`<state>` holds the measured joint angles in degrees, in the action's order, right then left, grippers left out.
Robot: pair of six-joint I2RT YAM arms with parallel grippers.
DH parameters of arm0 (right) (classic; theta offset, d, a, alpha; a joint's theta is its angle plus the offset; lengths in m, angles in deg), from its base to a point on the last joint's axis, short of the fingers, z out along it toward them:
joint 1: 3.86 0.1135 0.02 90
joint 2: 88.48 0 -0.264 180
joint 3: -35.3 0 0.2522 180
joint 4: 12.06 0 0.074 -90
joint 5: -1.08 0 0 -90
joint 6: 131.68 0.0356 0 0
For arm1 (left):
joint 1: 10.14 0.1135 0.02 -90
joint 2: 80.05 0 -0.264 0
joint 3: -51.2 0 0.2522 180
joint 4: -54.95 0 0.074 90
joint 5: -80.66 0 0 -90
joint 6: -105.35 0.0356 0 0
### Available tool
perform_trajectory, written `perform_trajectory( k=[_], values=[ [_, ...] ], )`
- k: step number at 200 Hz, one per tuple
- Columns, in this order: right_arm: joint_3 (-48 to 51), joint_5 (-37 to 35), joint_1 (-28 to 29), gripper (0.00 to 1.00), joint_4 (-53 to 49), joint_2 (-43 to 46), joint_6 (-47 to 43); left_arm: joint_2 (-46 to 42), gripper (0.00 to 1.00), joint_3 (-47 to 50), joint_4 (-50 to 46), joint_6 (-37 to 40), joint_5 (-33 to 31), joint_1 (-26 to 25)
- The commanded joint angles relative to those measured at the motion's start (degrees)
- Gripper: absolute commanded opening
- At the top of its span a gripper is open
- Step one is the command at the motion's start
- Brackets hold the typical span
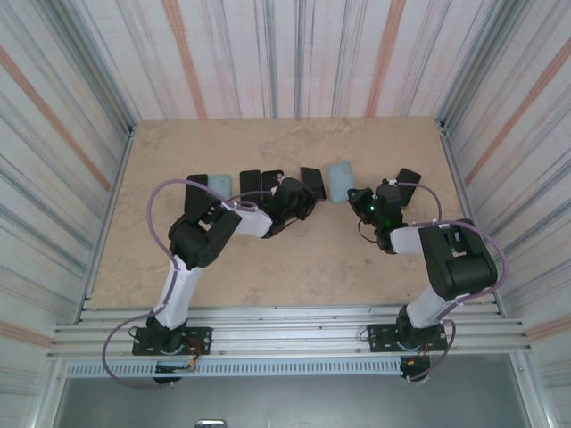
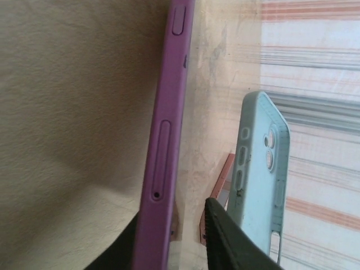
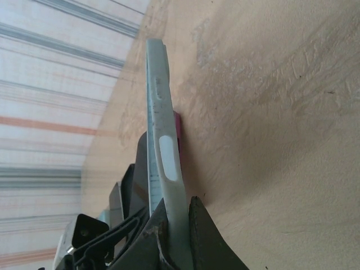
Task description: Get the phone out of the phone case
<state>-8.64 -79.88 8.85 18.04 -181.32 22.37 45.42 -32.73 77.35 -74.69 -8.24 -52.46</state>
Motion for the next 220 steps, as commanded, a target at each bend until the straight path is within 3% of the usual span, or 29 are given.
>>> perform_trajectory(
  k=[1,38,68,138,220],
  values=[
    [0.55,0.54,-0.32,0.01,1.19,-1.05,0.63,-0.62,0.36,-1.31,-3.23,0.37,1.01,0.49],
    [0.02,0.22,-0.41,0.01,-0.10,-2.01,0.37,-3.27,0.58,-1.28,-8.95,2.18,0.23,0.49],
    [-0.82,0.21,-0.41,0.01,-0.79,-3.42,0.21,-4.84,0.65,-0.63,-11.76,2.85,-0.81,0.49],
    [-3.55,0.01,-0.49,0.03,0.95,-8.68,-1.12,-9.05,0.71,1.96,-16.22,4.55,-1.79,1.27],
    [-7.52,2.55,-0.24,0.23,3.08,-14.57,-1.97,-10.79,0.73,2.35,-17.19,6.63,-0.08,2.51]
  ],
)
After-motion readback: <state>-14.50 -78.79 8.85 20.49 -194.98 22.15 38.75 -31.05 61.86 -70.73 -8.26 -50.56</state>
